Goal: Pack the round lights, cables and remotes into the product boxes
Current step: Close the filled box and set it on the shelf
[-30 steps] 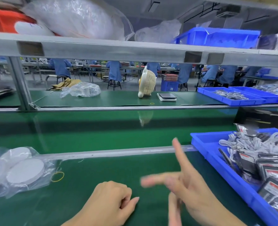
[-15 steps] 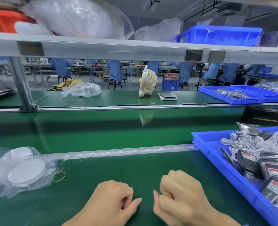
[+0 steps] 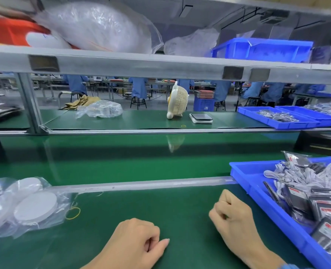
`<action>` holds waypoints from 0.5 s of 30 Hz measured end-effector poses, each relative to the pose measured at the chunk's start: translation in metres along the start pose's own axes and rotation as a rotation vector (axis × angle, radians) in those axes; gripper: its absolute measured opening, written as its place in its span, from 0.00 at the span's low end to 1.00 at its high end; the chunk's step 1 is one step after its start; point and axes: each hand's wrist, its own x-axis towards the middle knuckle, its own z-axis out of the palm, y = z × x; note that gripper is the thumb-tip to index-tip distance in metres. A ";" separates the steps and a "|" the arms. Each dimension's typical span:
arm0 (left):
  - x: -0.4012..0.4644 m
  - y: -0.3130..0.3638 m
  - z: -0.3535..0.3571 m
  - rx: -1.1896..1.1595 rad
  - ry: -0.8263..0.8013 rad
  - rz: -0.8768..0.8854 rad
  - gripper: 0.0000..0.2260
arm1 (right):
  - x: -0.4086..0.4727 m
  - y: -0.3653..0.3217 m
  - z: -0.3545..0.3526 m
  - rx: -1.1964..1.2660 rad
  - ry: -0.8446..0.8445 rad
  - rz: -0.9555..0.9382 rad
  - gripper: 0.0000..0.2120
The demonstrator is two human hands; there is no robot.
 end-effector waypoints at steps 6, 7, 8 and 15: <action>0.006 -0.007 -0.015 -0.507 0.042 -0.303 0.23 | 0.009 0.016 -0.016 -0.274 0.192 -0.106 0.19; 0.007 -0.009 -0.018 -0.604 0.073 -0.352 0.22 | 0.011 0.015 -0.019 -0.344 0.235 -0.178 0.17; 0.008 -0.010 -0.020 -0.674 0.099 -0.388 0.21 | 0.012 0.014 -0.022 -0.397 0.247 -0.244 0.15; 0.009 -0.013 -0.020 -0.773 0.105 -0.415 0.23 | 0.011 0.020 -0.039 0.341 0.081 0.240 0.46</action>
